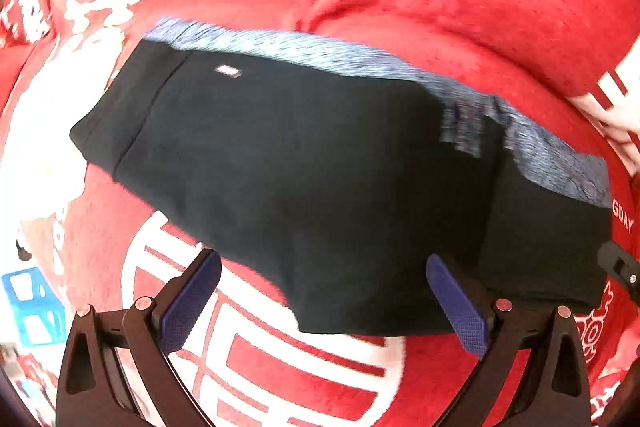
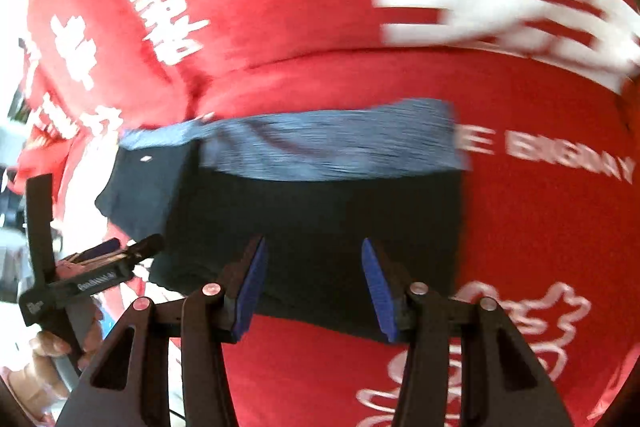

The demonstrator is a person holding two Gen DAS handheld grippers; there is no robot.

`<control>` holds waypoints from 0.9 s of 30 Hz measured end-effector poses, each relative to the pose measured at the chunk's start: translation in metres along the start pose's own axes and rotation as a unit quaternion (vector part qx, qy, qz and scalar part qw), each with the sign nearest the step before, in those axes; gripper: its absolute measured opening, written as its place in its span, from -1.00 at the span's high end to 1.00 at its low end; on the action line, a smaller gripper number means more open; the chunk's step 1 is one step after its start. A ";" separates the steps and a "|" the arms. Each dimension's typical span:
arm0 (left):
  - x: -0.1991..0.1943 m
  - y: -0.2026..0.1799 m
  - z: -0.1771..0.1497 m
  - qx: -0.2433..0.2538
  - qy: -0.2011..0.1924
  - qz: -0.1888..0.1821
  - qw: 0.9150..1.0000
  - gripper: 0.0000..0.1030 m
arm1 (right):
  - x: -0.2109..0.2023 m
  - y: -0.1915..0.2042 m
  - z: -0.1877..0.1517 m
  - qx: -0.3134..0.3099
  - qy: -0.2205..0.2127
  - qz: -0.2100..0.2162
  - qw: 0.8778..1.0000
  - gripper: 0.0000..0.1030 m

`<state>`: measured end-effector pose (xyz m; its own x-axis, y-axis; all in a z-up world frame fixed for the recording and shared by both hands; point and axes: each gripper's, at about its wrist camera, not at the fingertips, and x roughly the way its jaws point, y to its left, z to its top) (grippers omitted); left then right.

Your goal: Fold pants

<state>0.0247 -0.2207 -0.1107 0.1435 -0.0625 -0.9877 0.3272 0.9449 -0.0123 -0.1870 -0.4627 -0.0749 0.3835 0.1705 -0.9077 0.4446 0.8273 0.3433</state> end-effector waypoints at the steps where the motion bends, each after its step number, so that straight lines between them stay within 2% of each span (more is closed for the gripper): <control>1: 0.002 0.005 -0.003 -0.005 0.002 -0.001 1.000 -1.00 | 0.007 0.013 0.003 -0.010 0.006 0.015 1.000 -0.03; 4: 0.000 0.022 -0.003 -0.001 -0.003 -0.007 1.000 -1.00 | 0.027 0.050 0.010 -0.034 0.004 0.017 0.999 -0.03; 6: 0.002 0.033 0.002 0.003 -0.008 -0.007 1.000 -1.00 | 0.042 0.066 0.013 -0.040 0.000 -0.003 0.999 -0.03; 7: 0.006 0.039 0.004 0.002 -0.007 -0.010 1.000 -1.00 | 0.058 0.071 0.015 -0.028 0.014 -0.009 0.999 -0.03; 9: 0.008 0.049 0.005 -0.006 0.001 -0.016 1.000 -1.00 | 0.087 0.071 0.008 0.021 0.061 0.015 0.998 -0.03; 11: 0.009 0.059 0.005 -0.009 0.004 -0.023 1.000 -1.00 | 0.087 0.086 0.000 -0.010 0.039 -0.018 0.999 -0.07; 15: 0.014 0.082 0.005 -0.010 0.000 -0.027 1.000 -1.00 | 0.087 0.123 -0.016 -0.100 0.050 -0.075 0.991 -0.07; 20: 0.016 0.108 0.004 -0.041 0.003 -0.036 0.998 -1.00 | 0.079 0.132 -0.024 -0.101 0.067 -0.069 0.990 -0.07; 23: 0.020 0.122 0.004 -0.050 0.007 -0.034 0.998 -1.00 | 0.066 0.137 -0.023 -0.088 0.054 -0.068 0.992 -0.07; 24: 0.021 0.126 0.004 -0.054 0.008 -0.035 0.998 -1.00 | 0.063 0.140 -0.021 -0.082 0.045 -0.069 0.993 -0.11; 26: 0.023 0.134 0.006 -0.060 0.008 -0.037 0.997 -1.00 | 0.063 0.145 -0.017 -0.074 0.038 -0.069 0.994 -0.32; 27: 0.024 0.136 0.006 -0.062 0.009 -0.037 0.997 -1.00 | 0.066 0.146 -0.016 -0.069 0.040 -0.070 0.994 -0.50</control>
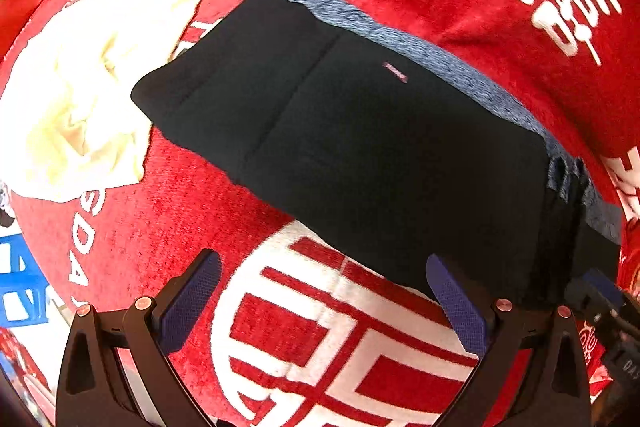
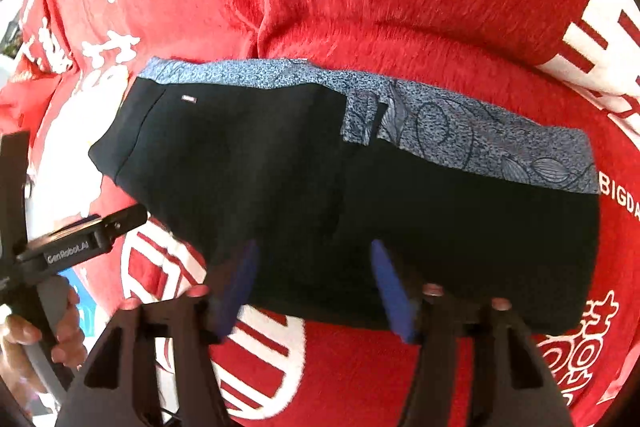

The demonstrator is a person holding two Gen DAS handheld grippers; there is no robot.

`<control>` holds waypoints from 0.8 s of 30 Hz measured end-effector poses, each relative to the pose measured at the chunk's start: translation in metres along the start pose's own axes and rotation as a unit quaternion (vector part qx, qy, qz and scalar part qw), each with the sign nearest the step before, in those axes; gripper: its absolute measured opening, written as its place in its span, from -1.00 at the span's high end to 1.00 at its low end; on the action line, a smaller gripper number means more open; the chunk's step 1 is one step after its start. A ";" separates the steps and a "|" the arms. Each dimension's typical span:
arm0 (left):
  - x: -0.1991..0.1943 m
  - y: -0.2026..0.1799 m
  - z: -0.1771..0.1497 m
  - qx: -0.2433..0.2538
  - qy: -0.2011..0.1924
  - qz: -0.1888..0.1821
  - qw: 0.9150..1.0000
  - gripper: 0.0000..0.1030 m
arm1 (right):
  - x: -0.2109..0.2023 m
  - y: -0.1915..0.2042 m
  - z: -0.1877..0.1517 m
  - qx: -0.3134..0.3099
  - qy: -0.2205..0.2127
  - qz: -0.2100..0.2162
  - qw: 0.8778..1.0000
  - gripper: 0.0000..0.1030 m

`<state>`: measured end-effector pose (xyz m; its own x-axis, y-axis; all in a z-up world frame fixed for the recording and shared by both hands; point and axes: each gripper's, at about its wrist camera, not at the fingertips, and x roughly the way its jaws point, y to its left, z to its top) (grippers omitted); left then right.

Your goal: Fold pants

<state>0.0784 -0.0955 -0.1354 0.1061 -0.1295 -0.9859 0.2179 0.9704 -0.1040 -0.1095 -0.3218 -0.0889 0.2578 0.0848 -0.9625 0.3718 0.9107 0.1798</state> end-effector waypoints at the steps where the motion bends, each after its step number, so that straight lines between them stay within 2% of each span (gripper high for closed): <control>1: 0.001 0.003 0.001 -0.002 0.000 0.000 1.000 -1.00 | 0.010 0.003 0.003 0.008 0.012 0.000 1.000 -0.55; 4: 0.003 0.007 0.003 -0.007 0.002 0.002 1.000 -1.00 | 0.039 -0.002 0.000 0.027 0.048 -0.002 0.998 -0.57; 6: 0.004 0.010 0.004 -0.009 0.002 0.001 1.000 -1.00 | 0.039 0.002 0.001 0.018 0.039 -0.008 0.999 -0.67; 15: 0.012 0.024 0.012 -0.015 0.008 -0.001 1.000 -1.00 | 0.049 0.016 0.004 -0.001 0.057 -0.022 0.998 -0.87; 24: 0.017 0.035 0.020 -0.023 0.008 -0.004 1.000 -1.00 | 0.057 0.025 0.010 0.008 0.067 -0.036 0.997 -0.91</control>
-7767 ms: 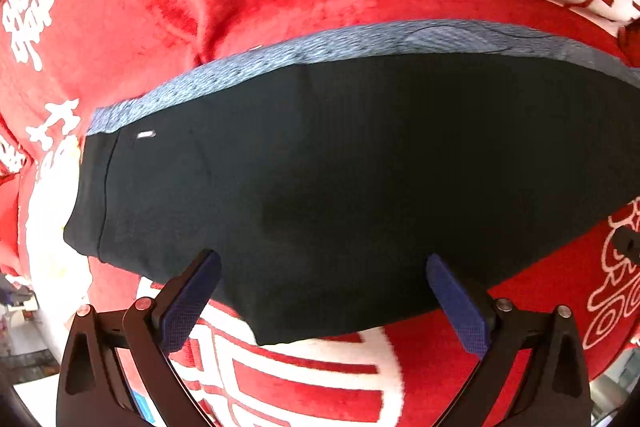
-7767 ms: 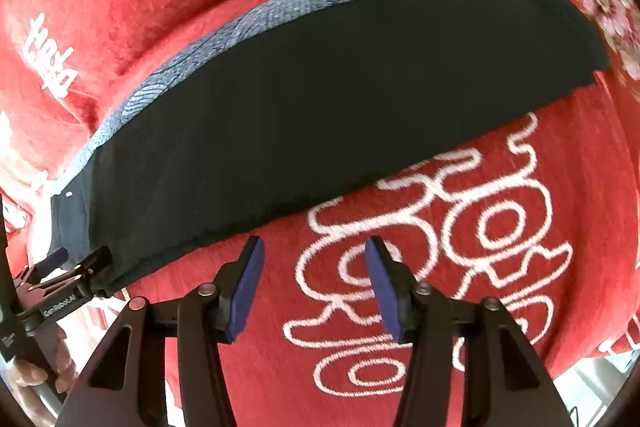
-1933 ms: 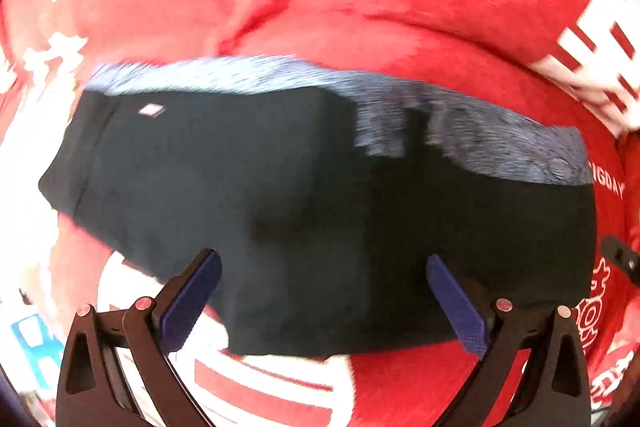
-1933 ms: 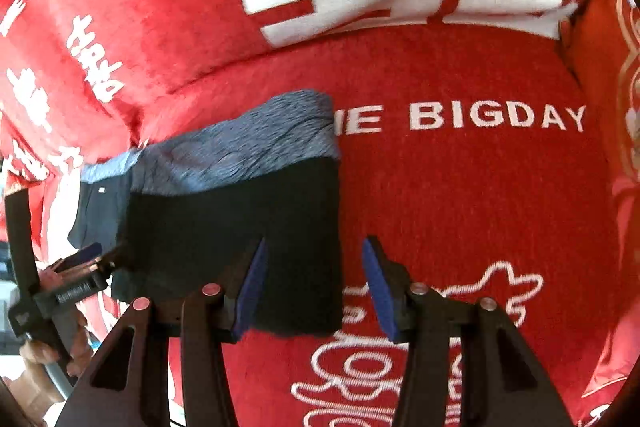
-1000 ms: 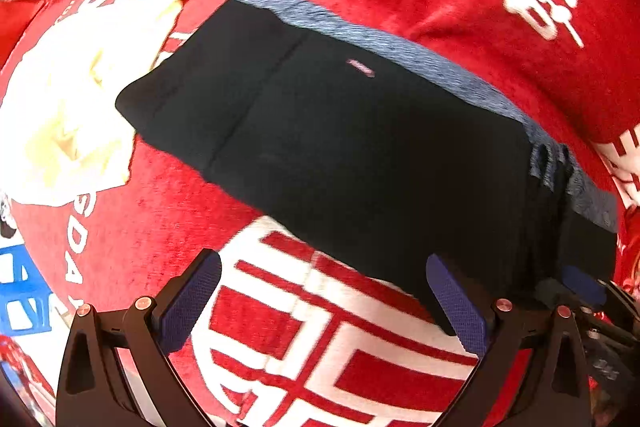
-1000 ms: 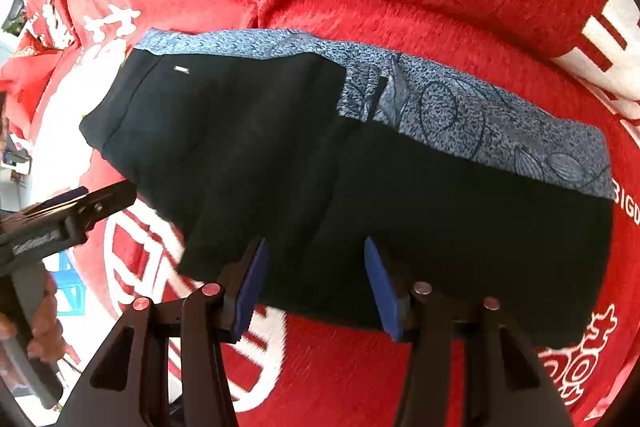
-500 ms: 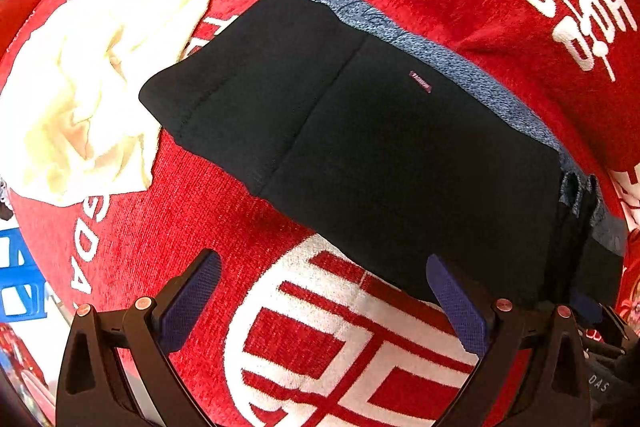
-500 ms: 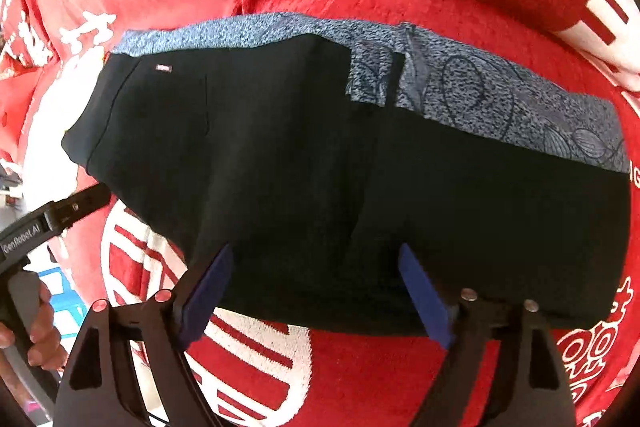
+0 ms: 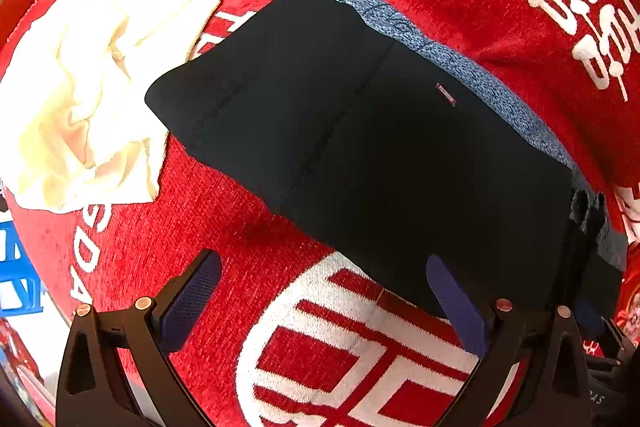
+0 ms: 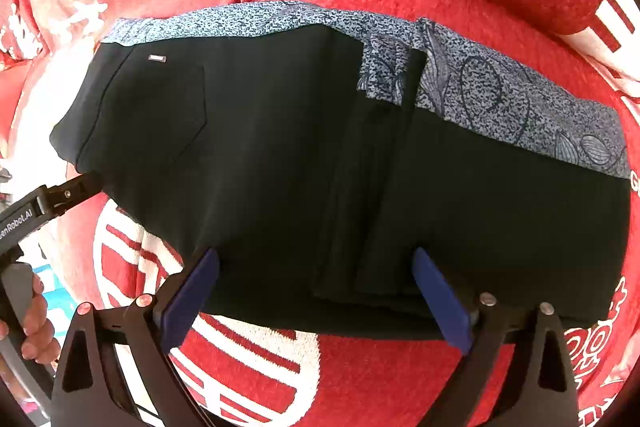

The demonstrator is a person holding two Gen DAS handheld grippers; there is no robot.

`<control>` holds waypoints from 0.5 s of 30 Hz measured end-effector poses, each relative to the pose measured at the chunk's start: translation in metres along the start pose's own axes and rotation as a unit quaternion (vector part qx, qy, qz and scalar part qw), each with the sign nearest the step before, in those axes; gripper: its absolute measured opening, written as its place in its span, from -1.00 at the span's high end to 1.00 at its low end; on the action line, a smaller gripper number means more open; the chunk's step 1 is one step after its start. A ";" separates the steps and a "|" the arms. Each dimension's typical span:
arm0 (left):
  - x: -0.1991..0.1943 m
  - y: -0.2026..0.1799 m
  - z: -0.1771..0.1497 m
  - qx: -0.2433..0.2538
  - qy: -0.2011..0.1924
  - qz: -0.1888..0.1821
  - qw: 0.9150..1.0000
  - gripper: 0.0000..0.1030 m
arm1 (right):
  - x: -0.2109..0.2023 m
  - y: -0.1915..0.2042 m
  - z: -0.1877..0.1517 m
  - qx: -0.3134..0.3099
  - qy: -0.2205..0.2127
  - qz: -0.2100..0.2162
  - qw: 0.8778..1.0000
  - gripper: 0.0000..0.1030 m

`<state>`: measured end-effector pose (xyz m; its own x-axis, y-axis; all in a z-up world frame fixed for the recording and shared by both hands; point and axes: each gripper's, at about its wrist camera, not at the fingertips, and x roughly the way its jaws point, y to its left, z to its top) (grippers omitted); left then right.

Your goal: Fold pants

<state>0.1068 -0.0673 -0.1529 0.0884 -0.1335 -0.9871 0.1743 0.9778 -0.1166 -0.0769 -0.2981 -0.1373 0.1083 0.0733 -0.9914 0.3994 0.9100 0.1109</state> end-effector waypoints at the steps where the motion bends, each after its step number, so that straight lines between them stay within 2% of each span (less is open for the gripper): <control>1: 0.000 0.001 0.001 -0.001 0.000 -0.001 1.000 -1.00 | 0.000 0.001 0.000 0.000 0.001 -0.001 1.000 -0.91; 9: 0.004 0.013 0.007 -0.011 0.000 -0.005 1.000 -1.00 | 0.002 0.013 0.009 -0.004 0.007 -0.015 1.000 -0.91; 15: 0.007 0.024 0.011 -0.016 0.002 -0.004 1.000 -1.00 | -0.011 0.021 0.008 -0.016 -0.008 -0.020 1.000 -0.92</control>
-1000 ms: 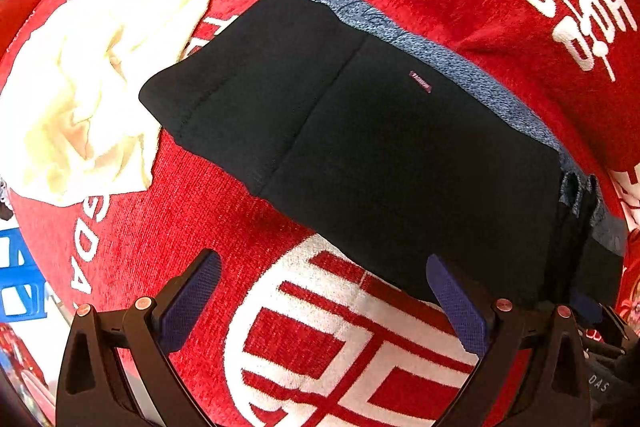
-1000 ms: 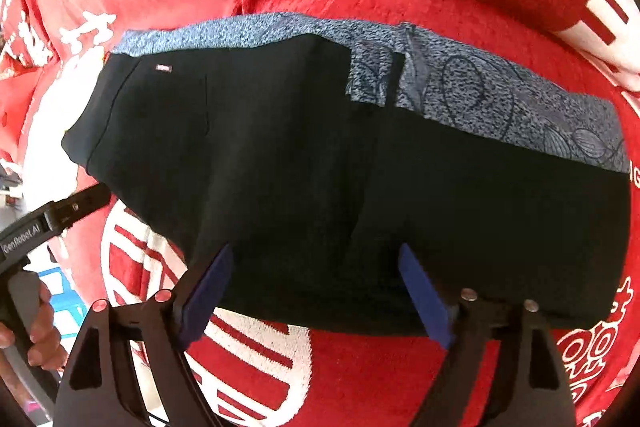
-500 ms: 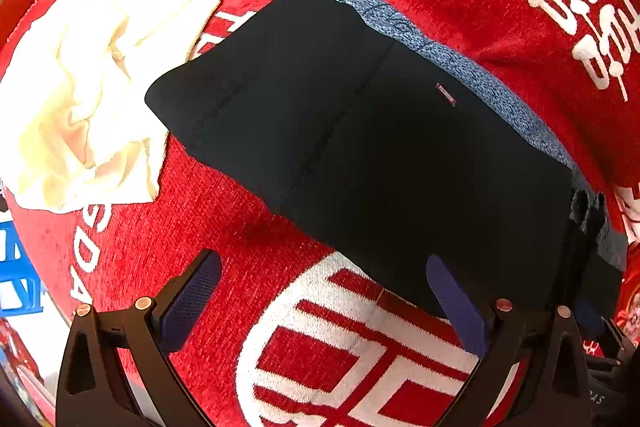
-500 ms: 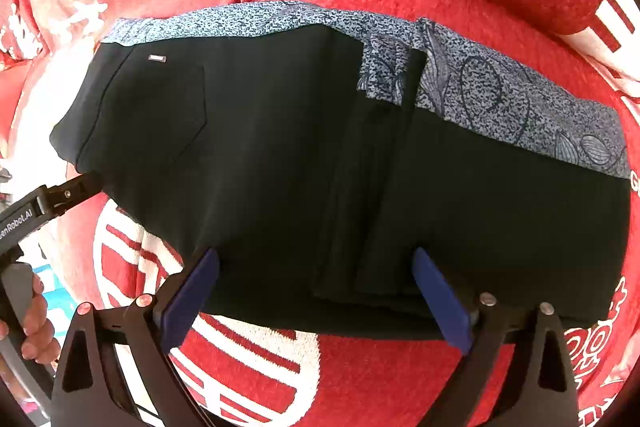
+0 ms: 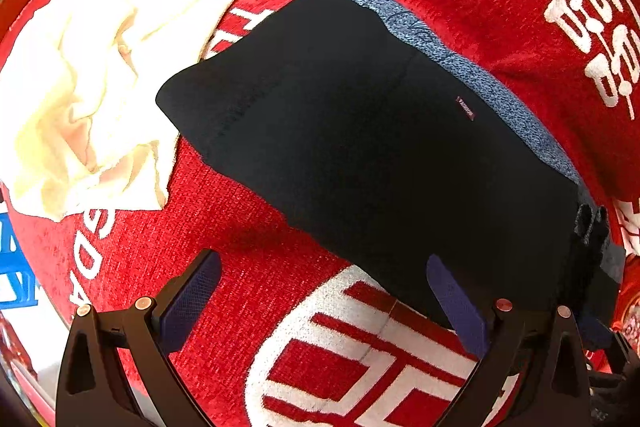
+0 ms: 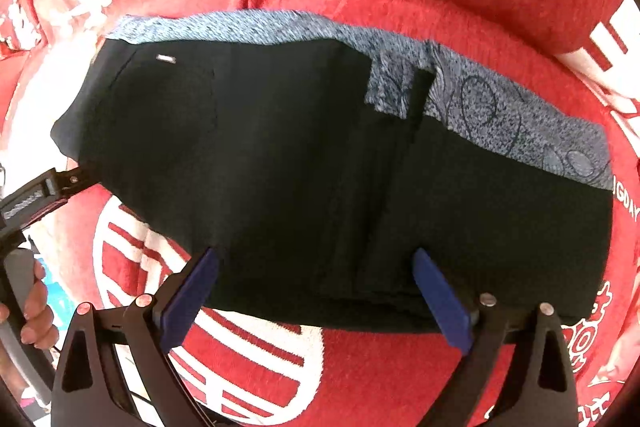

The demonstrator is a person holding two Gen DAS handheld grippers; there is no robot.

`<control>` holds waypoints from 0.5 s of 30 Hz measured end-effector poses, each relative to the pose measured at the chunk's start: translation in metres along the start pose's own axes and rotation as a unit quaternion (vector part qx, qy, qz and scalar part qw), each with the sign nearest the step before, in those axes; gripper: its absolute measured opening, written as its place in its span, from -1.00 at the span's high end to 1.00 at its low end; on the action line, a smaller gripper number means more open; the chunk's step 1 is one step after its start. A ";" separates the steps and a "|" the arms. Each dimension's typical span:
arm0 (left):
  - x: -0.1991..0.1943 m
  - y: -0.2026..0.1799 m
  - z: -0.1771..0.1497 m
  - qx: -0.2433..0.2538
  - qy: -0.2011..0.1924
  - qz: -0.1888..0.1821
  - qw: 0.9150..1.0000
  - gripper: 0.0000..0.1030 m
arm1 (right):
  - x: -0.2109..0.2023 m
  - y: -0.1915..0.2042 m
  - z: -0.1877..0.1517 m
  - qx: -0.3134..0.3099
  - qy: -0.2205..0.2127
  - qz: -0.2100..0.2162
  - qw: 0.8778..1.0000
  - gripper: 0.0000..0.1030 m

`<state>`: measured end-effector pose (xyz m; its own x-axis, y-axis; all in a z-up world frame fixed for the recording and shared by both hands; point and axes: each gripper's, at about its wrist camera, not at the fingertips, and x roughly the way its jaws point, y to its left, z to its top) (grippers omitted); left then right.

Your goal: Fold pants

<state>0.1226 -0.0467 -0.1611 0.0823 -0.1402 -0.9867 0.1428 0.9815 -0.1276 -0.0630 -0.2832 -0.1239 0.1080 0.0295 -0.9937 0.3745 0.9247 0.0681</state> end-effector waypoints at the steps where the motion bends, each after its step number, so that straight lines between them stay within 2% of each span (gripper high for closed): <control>1: 0.000 0.001 0.000 -0.001 0.001 0.000 1.000 -1.00 | -0.003 0.001 0.001 -0.001 -0.006 0.001 1.000 -0.89; 3: 0.001 0.003 0.002 -0.003 0.002 -0.002 1.000 -1.00 | -0.007 0.003 0.003 -0.002 -0.014 0.002 1.000 -0.84; 5: 0.002 0.002 0.004 -0.003 0.002 -0.002 1.000 -1.00 | -0.010 0.004 0.005 -0.003 -0.024 0.005 1.000 -0.55; 7: 0.003 0.001 0.005 -0.003 0.001 -0.003 1.000 -1.00 | -0.010 0.005 0.007 -0.007 -0.027 0.010 1.000 0.08; 8: 0.003 0.001 0.006 -0.003 0.001 -0.003 1.000 -1.00 | -0.009 0.005 0.008 -0.008 -0.024 0.016 1.000 0.17; 13: 0.006 0.002 0.011 -0.009 0.002 -0.006 1.000 -1.00 | 0.017 -0.002 0.009 0.024 0.016 0.064 0.997 0.21; 15: 0.008 0.004 0.012 -0.012 0.003 -0.009 1.000 -1.00 | 0.022 -0.006 0.009 0.041 0.017 0.075 0.996 0.20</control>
<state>0.1361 -0.0459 -0.1678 0.0741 -0.1578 -0.9847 0.1206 0.9816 -0.1482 -0.0542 -0.2913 -0.1450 0.1373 0.1790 -0.9742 0.4304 0.8750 0.2215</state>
